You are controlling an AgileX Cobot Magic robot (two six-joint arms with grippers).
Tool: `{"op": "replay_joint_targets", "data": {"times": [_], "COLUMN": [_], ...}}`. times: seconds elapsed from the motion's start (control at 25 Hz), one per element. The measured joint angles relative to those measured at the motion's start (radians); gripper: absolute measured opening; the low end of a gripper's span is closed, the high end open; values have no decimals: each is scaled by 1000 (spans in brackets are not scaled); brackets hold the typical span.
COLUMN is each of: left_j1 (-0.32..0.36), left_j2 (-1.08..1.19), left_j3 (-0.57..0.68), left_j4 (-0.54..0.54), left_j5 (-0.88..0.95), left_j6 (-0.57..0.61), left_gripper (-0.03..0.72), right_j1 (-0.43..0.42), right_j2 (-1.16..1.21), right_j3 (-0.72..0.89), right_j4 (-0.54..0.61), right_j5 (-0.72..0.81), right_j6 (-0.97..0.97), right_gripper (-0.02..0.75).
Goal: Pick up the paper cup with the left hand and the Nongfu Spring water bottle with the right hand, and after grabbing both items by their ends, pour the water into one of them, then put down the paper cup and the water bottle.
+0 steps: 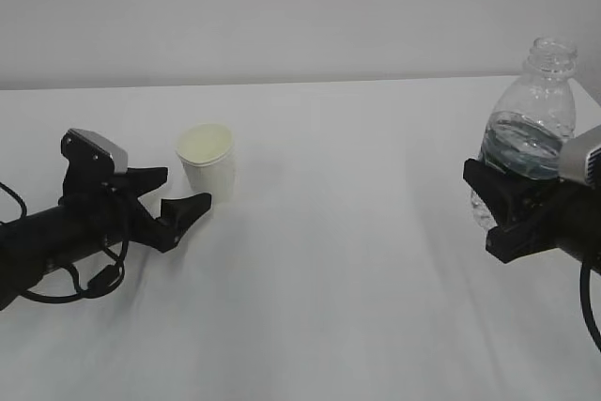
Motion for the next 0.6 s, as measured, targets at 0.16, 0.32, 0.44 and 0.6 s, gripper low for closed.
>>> {"op": "replay_joint_targets", "data": {"times": [0.16, 0.32, 0.44, 0.6], "left_j1": [0, -5, -33, -72], "left_j2": [19, 49, 63, 73], "left_j3": [-45, -93, -121, -157], "left_j4": [7, 50, 63, 42], "left_j5": [0, 0, 0, 0], "left_j6": [0, 0, 0, 0], "left_gripper": [680, 680, 680, 680], "right_j1": [0, 0, 0, 0], "right_j2": [0, 0, 0, 0], "right_j3": [0, 0, 0, 0], "right_j4": [0, 0, 0, 0], "right_j5": [0, 0, 0, 0], "right_j6": [0, 0, 0, 0], "right_gripper": [361, 361, 361, 361]}}
